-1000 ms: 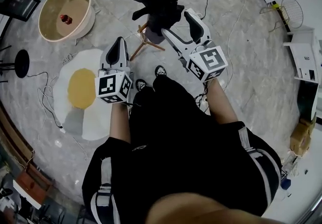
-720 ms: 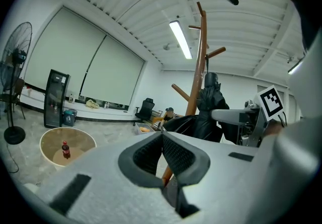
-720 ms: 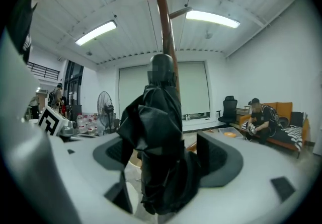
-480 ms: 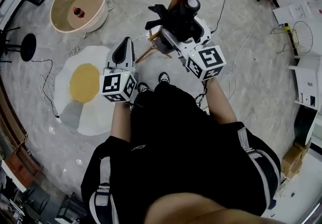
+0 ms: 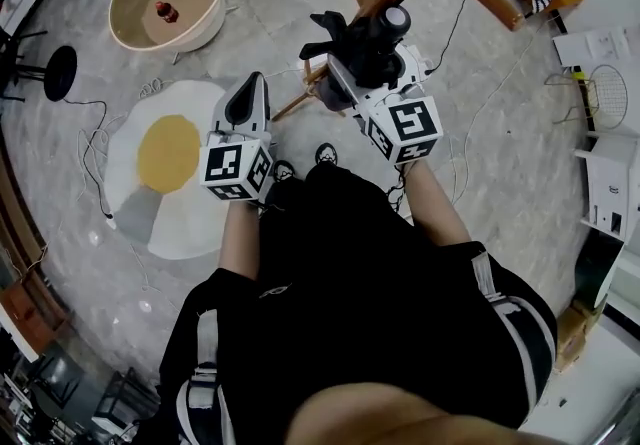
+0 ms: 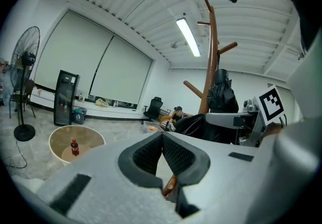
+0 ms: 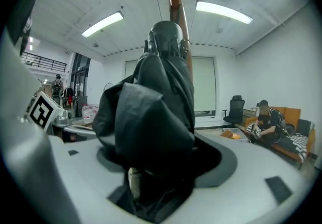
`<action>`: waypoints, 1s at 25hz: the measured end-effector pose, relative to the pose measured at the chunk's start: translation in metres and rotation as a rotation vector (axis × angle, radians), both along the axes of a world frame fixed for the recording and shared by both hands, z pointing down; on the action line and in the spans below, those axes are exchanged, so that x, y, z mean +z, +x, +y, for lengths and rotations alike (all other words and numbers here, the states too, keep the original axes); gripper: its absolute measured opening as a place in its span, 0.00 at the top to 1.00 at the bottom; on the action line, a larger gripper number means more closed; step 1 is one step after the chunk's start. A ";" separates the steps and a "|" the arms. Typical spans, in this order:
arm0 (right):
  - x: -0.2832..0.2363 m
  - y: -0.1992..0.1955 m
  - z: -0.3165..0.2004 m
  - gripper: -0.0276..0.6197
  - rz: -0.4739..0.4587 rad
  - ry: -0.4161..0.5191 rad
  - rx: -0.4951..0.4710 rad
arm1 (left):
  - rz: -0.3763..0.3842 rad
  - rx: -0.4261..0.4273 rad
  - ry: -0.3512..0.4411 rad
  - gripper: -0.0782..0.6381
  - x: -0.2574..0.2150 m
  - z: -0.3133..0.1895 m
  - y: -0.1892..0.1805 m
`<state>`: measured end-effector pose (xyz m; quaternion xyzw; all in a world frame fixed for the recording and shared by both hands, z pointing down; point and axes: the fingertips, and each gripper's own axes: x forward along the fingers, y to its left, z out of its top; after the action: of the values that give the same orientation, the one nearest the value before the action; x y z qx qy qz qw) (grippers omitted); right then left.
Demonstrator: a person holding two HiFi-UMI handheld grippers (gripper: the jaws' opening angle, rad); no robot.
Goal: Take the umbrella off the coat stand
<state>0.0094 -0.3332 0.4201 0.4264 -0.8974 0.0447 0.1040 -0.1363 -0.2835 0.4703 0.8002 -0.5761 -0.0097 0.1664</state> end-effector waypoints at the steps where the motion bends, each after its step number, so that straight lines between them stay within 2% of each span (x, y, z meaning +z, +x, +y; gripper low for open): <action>1: 0.000 -0.001 -0.001 0.45 0.001 0.006 0.001 | 0.000 0.000 -0.001 0.89 0.001 -0.001 0.000; 14: 0.000 0.000 -0.002 0.48 -0.022 0.023 0.026 | -0.011 0.029 -0.009 0.88 0.003 -0.009 0.005; 25: -0.025 0.001 0.009 0.51 -0.033 0.073 0.015 | -0.013 0.062 0.012 0.88 -0.001 -0.007 0.013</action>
<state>0.0101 -0.3239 0.3946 0.4357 -0.8969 0.0195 0.0732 -0.1229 -0.2904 0.4689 0.8188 -0.5520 -0.0028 0.1579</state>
